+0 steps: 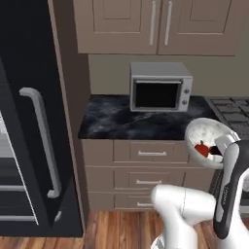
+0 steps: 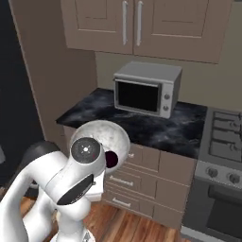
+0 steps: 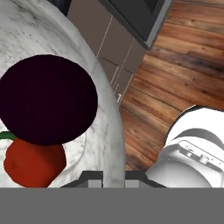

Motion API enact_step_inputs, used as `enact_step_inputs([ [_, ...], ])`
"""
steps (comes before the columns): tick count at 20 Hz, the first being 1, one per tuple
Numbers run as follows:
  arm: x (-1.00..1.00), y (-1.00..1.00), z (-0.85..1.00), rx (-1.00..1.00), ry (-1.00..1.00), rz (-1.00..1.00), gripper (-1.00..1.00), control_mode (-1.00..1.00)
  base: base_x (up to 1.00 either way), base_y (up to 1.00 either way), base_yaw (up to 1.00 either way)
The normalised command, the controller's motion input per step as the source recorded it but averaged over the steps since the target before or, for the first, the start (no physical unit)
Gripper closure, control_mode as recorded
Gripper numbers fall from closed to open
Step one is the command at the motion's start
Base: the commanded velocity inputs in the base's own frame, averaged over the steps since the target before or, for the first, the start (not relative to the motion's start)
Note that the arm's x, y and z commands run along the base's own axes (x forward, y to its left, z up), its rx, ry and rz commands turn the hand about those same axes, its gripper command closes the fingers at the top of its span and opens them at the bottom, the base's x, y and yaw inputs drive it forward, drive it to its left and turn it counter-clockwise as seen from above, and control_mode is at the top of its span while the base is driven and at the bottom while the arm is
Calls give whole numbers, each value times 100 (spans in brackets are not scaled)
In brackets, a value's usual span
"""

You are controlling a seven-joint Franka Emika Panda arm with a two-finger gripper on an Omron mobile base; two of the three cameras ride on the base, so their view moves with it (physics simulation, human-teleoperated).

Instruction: Place the bowl with the eggplant and bell pepper on the second highest shelf of the fridge. Place the bowl with the fish and chicken drumstick on the top shelf of the fridge.

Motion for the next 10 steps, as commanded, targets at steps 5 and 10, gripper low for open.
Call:
enact_step_inputs([
  [5,0,0,0,0,0,0,100,100,-100,35,43],
  [10,0,0,0,0,0,0,100,100,-35,100,37],
])
